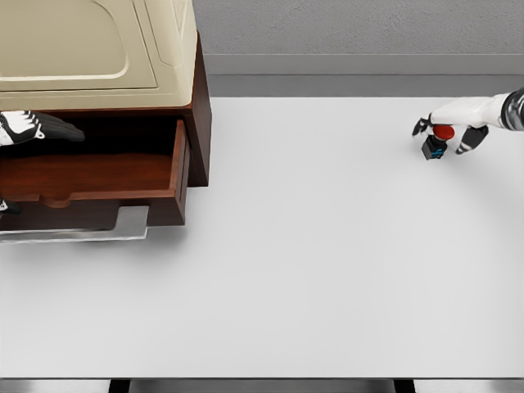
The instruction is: Open the cabinet drawer with left arm, and place a switch into the drawer with right arm
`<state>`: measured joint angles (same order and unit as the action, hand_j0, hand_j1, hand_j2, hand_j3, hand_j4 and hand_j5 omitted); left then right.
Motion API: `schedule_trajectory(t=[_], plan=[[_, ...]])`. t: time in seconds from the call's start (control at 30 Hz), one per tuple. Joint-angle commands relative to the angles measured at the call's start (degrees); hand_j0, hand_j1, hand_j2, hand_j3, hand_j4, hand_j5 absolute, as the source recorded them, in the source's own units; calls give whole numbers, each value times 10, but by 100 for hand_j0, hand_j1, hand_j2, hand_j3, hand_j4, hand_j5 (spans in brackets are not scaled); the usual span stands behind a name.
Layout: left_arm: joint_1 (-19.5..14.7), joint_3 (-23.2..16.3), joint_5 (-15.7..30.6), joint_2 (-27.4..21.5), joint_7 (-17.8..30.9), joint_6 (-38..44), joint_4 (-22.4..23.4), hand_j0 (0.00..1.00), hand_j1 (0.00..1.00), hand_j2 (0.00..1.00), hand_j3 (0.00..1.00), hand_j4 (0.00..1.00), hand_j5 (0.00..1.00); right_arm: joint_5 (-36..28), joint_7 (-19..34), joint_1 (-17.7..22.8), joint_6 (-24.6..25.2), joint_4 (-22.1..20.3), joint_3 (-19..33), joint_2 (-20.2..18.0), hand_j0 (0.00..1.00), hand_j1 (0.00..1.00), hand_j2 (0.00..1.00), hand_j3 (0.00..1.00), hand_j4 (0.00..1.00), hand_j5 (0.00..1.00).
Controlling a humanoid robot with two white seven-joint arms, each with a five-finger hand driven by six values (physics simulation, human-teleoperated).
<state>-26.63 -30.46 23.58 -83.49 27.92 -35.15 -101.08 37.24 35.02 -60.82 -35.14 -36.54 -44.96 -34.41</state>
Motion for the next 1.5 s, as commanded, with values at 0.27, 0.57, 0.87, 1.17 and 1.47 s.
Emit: schedule_trajectory(t=[0.27,0.57,0.87,1.17,1.47], plan=[[-16,0,3,18,-3,1,0,100,100,100,100,100,100,14,0,0,1,1,4,-1,100,100,100,100,100,100],[-30,0,5,9,-4,1,1,100,100,100,100,100,100,10,0,0,1,1,7,0,60,60,60,60,60,60],[-24,0,5,-19,-5,1,1,100,100,100,100,100,100,5,0,0,1,1,8,0,48,48,48,48,48,48],[-11,0,6,-48,-7,1,1,100,100,100,100,100,100,3,0,1,1,-5,46,-4,41,41,41,41,41,41],[-11,-1,22,-73,-8,1,1,100,100,100,100,100,100,-34,0,0,1,-143,50,0,41,41,41,41,41,41]])
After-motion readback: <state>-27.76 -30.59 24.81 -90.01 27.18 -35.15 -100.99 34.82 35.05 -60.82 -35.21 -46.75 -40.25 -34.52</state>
